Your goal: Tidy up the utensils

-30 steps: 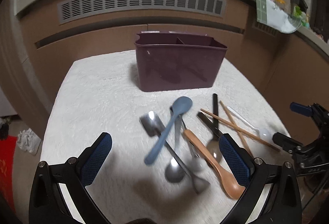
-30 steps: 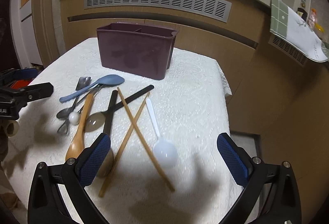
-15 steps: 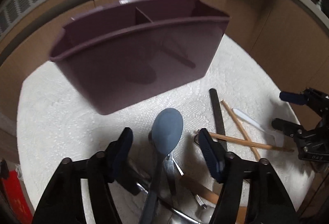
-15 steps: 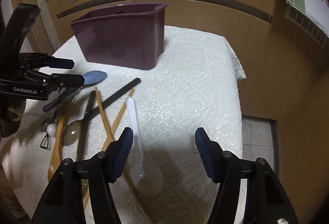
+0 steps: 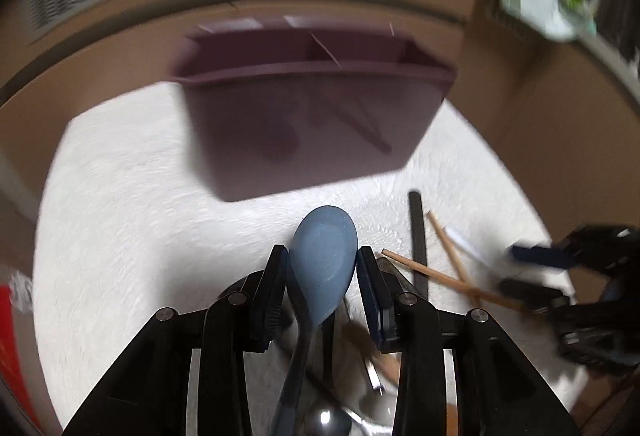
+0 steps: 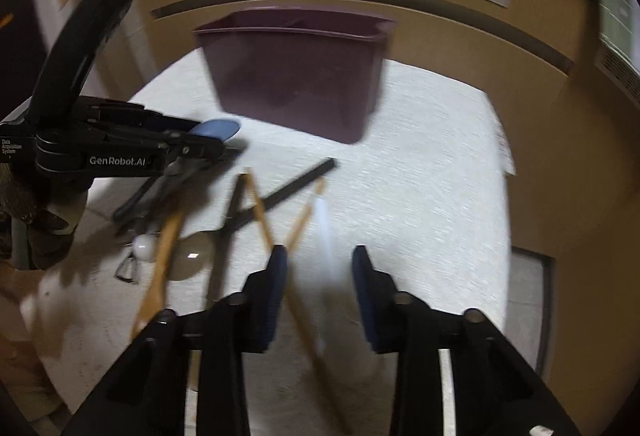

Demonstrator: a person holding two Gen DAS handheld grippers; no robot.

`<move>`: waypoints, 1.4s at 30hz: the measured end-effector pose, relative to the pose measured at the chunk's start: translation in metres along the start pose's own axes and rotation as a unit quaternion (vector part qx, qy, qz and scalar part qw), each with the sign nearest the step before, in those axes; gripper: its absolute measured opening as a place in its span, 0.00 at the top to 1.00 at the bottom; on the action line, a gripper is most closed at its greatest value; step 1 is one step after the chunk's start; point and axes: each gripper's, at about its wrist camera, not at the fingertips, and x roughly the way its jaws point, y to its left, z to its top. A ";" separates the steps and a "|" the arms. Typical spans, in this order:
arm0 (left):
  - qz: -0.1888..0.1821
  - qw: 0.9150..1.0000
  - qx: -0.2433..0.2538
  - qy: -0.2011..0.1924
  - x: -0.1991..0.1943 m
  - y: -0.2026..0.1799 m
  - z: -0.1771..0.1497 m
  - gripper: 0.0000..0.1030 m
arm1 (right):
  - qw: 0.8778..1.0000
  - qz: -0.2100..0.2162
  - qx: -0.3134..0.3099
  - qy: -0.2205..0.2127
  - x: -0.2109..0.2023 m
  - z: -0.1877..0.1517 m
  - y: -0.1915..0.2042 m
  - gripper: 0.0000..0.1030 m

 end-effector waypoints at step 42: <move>-0.047 0.989 -0.046 -0.129 -0.086 0.042 0.092 0.77 | 0.971 -0.002 0.069 -0.228 -0.111 0.178 -0.045 0.95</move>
